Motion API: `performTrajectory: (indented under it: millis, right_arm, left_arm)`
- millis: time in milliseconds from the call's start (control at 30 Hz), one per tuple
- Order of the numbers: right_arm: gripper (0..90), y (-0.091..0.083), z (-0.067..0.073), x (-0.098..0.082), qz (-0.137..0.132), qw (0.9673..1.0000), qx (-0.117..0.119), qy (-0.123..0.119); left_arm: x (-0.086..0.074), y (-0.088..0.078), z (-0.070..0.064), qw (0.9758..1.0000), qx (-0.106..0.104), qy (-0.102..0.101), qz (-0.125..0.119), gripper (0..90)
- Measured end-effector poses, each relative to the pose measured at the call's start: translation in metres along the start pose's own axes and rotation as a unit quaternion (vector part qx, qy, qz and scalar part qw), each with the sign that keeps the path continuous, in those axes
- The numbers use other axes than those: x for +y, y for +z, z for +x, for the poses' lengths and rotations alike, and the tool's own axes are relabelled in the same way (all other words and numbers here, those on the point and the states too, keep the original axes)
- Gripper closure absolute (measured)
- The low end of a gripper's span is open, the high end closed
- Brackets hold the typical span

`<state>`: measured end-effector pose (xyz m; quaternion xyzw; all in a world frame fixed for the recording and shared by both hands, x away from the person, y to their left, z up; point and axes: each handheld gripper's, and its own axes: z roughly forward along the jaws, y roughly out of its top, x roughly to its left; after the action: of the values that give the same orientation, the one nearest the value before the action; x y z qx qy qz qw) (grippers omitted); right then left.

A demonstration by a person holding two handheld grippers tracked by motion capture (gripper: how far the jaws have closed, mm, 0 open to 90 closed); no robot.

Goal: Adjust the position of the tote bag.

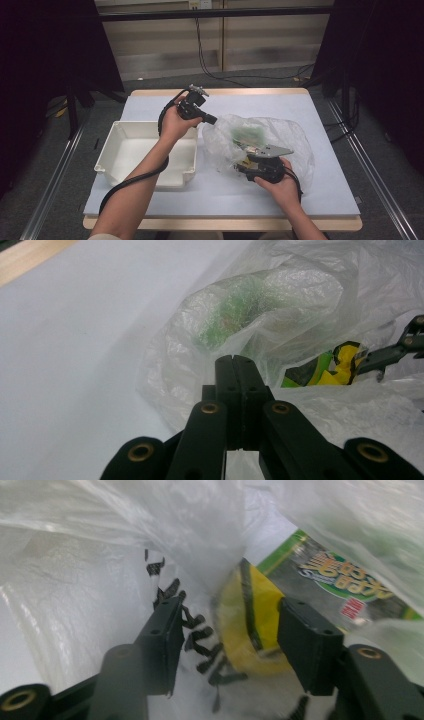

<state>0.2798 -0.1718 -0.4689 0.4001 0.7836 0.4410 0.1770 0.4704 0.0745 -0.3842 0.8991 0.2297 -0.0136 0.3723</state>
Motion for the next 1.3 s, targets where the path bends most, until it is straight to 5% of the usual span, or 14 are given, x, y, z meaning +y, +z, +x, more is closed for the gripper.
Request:
performTrajectory:
  millis: [100,167,400,567,800,1000,1300]
  right_arm:
    - [42.3,-0.009,-0.004,0.0,-0.005,0.9999,-0.003,0.008]
    - [43.0,-0.015,-0.007,0.0,-0.012,0.9999,-0.006,0.01]
    - [63.1,-0.02,-0.016,0.002,-0.009,0.9996,-0.014,0.021]
    - [68.8,-0.021,-0.021,0.015,-0.032,0.9987,-0.017,0.036]
    - [62.3,-0.004,-0.005,0.04,-0.038,0.9986,0.003,0.037]
    - [67.9,0.017,0.01,0.035,-0.012,0.9994,0.022,0.022]
    - [78.0,0.041,0.014,0.026,0.011,0.9993,0.03,0.021]
  left_arm:
    - [0.0,-0.001,0.0,0.9999,-0.004,-0.004,-0.009,90.0]
    - [0.002,-0.003,0.0,0.9999,0.004,0.007,0.007,90.0]
    - [0.003,-0.003,-0.002,0.9999,-0.001,0.016,0.002,90.0]
    - [0.004,0.001,-0.007,0.9999,-0.005,0.016,0.002,90.0]
    - [0.006,0.007,-0.011,0.9996,-0.009,0.027,0.003,90.0]
    - [0.009,0.007,-0.014,0.9994,-0.007,0.033,0.009,90.0]
    - [0.008,0.01,-0.015,0.9995,-0.016,0.027,0.003,90.0]
